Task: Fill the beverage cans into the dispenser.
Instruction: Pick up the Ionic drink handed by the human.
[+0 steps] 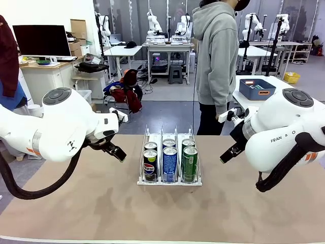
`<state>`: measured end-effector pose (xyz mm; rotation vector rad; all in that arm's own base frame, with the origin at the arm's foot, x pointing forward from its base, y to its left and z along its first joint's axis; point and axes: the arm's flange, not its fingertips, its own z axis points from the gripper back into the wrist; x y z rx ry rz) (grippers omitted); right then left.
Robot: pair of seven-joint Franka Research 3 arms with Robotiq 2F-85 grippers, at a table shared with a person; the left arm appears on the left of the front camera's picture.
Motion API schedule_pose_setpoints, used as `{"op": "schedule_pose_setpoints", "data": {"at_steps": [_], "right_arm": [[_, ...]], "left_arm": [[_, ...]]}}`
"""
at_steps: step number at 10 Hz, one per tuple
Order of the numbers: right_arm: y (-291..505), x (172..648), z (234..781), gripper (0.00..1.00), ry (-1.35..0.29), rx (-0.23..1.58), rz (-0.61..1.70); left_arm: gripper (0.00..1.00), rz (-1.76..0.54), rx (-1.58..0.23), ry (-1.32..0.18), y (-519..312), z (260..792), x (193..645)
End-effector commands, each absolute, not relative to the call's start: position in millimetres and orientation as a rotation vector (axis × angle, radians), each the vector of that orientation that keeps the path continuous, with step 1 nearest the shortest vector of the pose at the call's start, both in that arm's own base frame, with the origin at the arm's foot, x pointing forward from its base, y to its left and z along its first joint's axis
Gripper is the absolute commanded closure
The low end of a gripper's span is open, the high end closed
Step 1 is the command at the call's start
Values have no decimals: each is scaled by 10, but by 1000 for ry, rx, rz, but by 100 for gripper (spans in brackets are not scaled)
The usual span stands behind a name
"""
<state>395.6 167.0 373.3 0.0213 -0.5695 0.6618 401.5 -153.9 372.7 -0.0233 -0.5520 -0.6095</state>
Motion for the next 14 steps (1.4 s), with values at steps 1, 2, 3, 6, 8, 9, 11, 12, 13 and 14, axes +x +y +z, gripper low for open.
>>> {"op": "schedule_pose_setpoints", "data": {"at_steps": [1, 2, 3, 6, 8, 9, 11, 12, 13, 14], "right_arm": [[1669, 3956, 3733, 0, -569, 22, 661], [1669, 3956, 3733, 0, -569, 22, 661], [1669, 3956, 3733, 0, -569, 22, 661], [1669, 3956, 3733, 0, -569, 22, 661], [1670, 3956, 3733, 0, -570, 21, 662], [1815, 3860, 3835, 0, -554, 90, 692], [1728, 4010, 4066, 0, -532, 133, 774], [1693, 3980, 4167, 0, -533, 113, 735], [1641, 4045, 4309, 0, -543, 109, 752], [1530, 4105, 4476, 0, -546, 119, 774]], "left_arm": [[0, -604, -24, -552, -1519, 3727, 4022], [0, -604, -24, -552, -1519, 3727, 4022], [0, -604, -24, -552, -1519, 3727, 4022], [0, -604, -24, -552, -1519, 3727, 4022], [0, -692, -36, -501, -1569, 3832, 3898], [0, -775, -46, -456, -1512, 3983, 3902], [0, -840, -128, -406, -1492, 4177, 3879], [0, -880, -124, -392, -1403, 4315, 3838], [0, -872, -102, -424, -1336, 4496, 3864], [0, -888, -126, -438, -1306, 4666, 3880]]}}
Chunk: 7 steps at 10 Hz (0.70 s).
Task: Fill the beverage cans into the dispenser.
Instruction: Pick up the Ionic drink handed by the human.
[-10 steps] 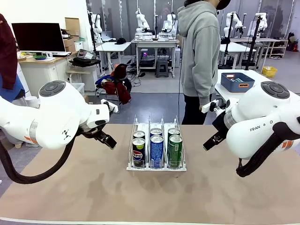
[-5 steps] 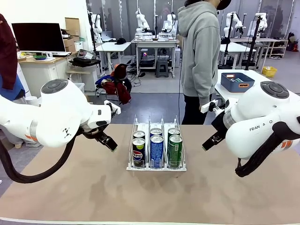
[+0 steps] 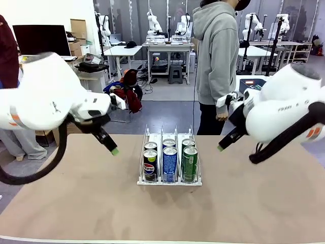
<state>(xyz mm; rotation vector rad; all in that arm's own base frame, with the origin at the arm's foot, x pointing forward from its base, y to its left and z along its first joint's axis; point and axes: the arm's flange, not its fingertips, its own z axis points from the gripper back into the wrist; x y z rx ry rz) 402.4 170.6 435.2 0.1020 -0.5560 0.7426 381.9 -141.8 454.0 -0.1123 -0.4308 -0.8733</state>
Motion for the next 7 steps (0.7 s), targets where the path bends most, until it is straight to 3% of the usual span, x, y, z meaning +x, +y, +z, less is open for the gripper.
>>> {"op": "schedule_pose_setpoints", "data": {"at_steps": [1, 5, 7], "right_arm": [[1481, 4116, 4578, 0, -549, 151, 780], [934, 3984, 5189, 0, -617, 227, 808], [789, 4021, 5287, 0, -629, 189, 763]], "left_arm": [[0, -921, -129, -425, -1183, 4862, 3907], [0, -951, -240, -441, -780, 5456, 3924], [0, -909, -235, -468, -732, 5510, 3955]]}}
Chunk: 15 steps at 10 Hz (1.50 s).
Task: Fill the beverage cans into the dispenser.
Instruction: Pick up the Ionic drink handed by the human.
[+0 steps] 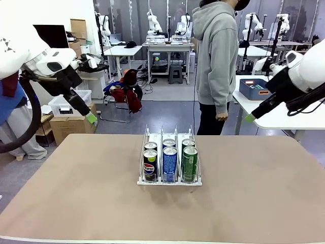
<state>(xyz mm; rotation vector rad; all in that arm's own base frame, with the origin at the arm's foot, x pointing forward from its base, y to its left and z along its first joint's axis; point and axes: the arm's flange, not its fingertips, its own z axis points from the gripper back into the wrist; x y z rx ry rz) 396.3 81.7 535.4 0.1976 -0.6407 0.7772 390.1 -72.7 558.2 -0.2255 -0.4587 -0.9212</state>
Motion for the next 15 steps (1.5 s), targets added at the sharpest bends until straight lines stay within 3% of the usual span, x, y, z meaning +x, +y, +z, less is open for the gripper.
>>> {"op": "schedule_pose_setpoints", "data": {"at_steps": [1, 5, 7, 9, 15], "right_arm": [[927, 3961, 5279, 0, -625, 198, 796], [893, 3947, 5317, 0, -629, 188, 793], [818, 4057, 5731, 0, -636, 265, 840], [729, 4176, 6157, 0, -618, 356, 869], [326, 4155, 7018, 0, -762, 361, 841]], "left_arm": [[0, -940, -223, -451, -785, 5542, 3865], [0, -933, -206, -450, -807, 5571, 3875], [0, -1059, -402, -281, -755, 5976, 3941], [0, -1166, -499, -275, -704, 6415, 3966], [0, -888, -343, -584, -675, 7078, 3730]]}}
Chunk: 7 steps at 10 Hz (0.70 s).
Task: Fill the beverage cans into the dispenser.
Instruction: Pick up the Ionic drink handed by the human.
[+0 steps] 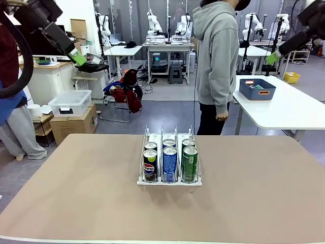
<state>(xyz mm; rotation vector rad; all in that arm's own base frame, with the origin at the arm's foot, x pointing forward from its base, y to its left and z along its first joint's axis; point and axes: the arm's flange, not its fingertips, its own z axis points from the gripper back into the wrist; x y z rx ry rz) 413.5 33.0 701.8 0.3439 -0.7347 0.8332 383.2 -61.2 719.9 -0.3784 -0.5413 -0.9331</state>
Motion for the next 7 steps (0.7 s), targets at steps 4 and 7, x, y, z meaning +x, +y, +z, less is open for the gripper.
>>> {"op": "schedule_pose_setpoints", "data": {"at_steps": [4, 7], "right_arm": [[270, 4137, 7039, 0, -866, 296, 745], [176, 4124, 7211, 0, -792, 359, 793]], "left_arm": [[0, -851, -294, -653, -641, 6974, 3813], [0, -852, -334, -653, -628, 7247, 3796]]}}
